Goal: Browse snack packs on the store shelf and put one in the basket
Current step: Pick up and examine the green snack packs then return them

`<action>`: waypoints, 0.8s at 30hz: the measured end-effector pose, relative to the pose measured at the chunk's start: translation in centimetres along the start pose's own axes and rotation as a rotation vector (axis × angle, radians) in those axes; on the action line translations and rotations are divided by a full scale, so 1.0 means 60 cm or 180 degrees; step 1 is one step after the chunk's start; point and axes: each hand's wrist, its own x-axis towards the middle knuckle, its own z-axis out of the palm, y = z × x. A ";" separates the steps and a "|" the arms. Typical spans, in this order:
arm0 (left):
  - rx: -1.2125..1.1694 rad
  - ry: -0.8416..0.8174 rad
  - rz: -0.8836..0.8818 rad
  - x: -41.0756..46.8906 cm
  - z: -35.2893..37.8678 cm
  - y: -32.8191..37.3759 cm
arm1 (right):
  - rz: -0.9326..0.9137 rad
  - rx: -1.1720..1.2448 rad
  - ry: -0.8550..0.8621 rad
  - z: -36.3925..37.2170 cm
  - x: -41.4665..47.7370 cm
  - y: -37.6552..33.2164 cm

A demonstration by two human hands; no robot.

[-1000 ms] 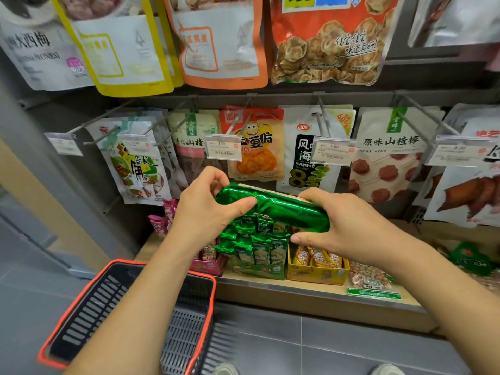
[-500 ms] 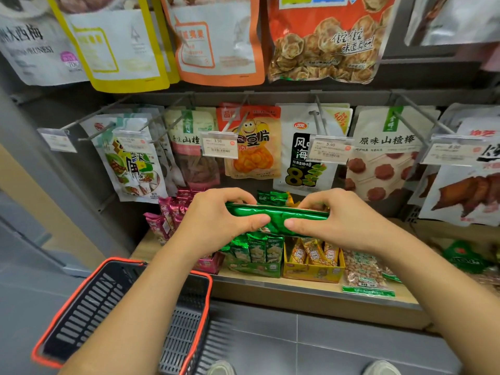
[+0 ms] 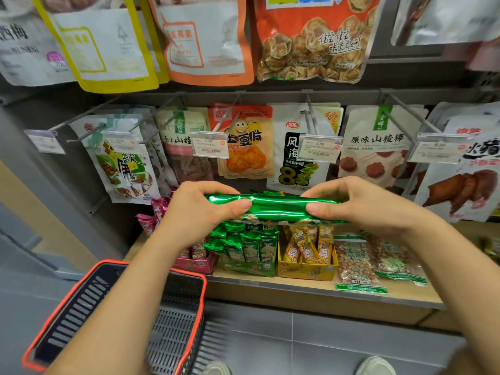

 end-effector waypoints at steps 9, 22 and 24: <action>-0.1122 -0.0979 -0.0416 -0.001 -0.049 -0.017 | 0.0074 0.1865 -0.0834 -0.038 -0.006 0.039; -0.2033 -0.1202 -0.0557 -0.005 -0.064 -0.019 | 0.0231 0.2495 -0.0573 -0.035 0.004 0.056; -0.2043 -0.0926 -0.0685 -0.004 -0.052 -0.013 | 0.0427 0.2651 -0.0326 -0.029 0.007 0.052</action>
